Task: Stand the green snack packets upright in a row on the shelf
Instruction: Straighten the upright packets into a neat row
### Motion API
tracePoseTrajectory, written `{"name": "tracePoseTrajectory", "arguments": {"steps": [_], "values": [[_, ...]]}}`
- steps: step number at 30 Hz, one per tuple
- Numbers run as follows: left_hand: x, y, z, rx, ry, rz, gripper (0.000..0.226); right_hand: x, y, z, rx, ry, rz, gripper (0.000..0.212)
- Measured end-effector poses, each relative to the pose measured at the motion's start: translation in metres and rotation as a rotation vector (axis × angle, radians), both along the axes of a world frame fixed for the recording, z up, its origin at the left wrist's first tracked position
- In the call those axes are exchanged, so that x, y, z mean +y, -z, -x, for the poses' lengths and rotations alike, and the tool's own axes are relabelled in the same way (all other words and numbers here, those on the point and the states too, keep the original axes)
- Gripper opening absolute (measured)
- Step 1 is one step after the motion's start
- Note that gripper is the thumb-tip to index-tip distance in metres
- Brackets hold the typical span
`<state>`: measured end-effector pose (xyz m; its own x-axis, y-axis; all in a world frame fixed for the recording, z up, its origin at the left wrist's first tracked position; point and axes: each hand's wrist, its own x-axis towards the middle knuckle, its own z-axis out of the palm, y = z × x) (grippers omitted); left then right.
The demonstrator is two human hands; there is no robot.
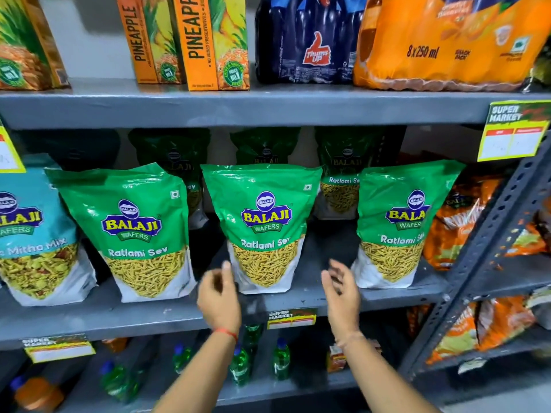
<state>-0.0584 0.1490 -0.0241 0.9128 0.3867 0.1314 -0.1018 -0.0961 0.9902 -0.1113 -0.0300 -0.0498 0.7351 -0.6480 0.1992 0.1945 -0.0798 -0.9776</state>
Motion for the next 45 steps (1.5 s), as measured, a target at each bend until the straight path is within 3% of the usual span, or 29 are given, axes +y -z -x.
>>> {"name": "tracePoseTrajectory", "arguments": {"steps": [1,3,5,8,10,11,15,18,22,28,32,34,36,39,41,44,45], "values": [[-0.007,0.008,0.013,-0.015,0.087,-0.056,0.04,-0.009,0.011,0.011,0.028,0.031,0.029,0.016],[-0.025,0.018,0.032,-0.049,0.265,-0.149,0.035,-0.039,0.021,0.034,0.081,0.1,0.069,0.026],[-0.044,0.019,0.034,-0.085,0.372,-0.193,0.032,-0.08,0.023,0.052,0.08,0.162,0.06,0.022],[-0.082,0.01,0.023,-0.043,0.5,-0.153,0.031,-0.144,0.012,0.06,0.111,0.216,0.05,0.019],[-0.113,0.004,0.019,0.032,0.606,-0.063,0.008,-0.176,-0.003,0.057,0.157,0.099,0.032,0.033],[-0.128,0.004,0.015,0.072,0.648,-0.037,0.014,-0.187,-0.008,0.053,0.197,0.024,0.017,0.047],[-0.183,0.008,0.001,0.205,0.858,-0.096,0.091,-0.222,-0.012,0.028,0.313,-0.245,0.053,0.083],[-0.211,0.017,-0.008,0.244,0.947,-0.151,0.128,-0.237,-0.012,0.014,0.426,-0.355,0.122,0.083],[-0.228,0.014,-0.012,0.275,0.96,-0.195,0.112,-0.243,-0.01,0.001,0.463,-0.466,0.121,0.058],[-0.209,0.02,-0.025,0.293,0.924,-0.184,0.115,-0.228,0.002,-0.013,0.428,-0.47,0.163,0.073],[-0.197,0.024,-0.031,0.296,0.938,-0.14,0.133,-0.214,0.002,-0.016,0.362,-0.475,0.189,0.087],[-0.195,0.013,-0.026,0.273,0.951,-0.12,0.12,-0.212,-0.002,-0.014,0.359,-0.48,0.21,0.091],[-0.196,0.0,-0.024,0.184,0.907,0.022,0.085,-0.213,-0.018,-0.01,0.286,-0.456,0.106,0.087],[-0.197,-0.029,-0.028,0.042,0.696,0.305,0.045,-0.214,-0.06,-0.015,-0.112,-0.282,-0.244,0.059],[-0.197,-0.046,-0.036,-0.005,0.631,0.424,0.036,-0.213,-0.086,-0.025,-0.251,-0.17,-0.389,0.046],[-0.199,-0.06,-0.045,0.017,0.577,0.485,0.037,-0.207,-0.104,-0.042,-0.309,-0.057,-0.452,0.011],[-0.199,-0.064,-0.045,0.037,0.555,0.495,0.036,-0.205,-0.105,-0.045,-0.313,-0.024,-0.456,0.01]]}}
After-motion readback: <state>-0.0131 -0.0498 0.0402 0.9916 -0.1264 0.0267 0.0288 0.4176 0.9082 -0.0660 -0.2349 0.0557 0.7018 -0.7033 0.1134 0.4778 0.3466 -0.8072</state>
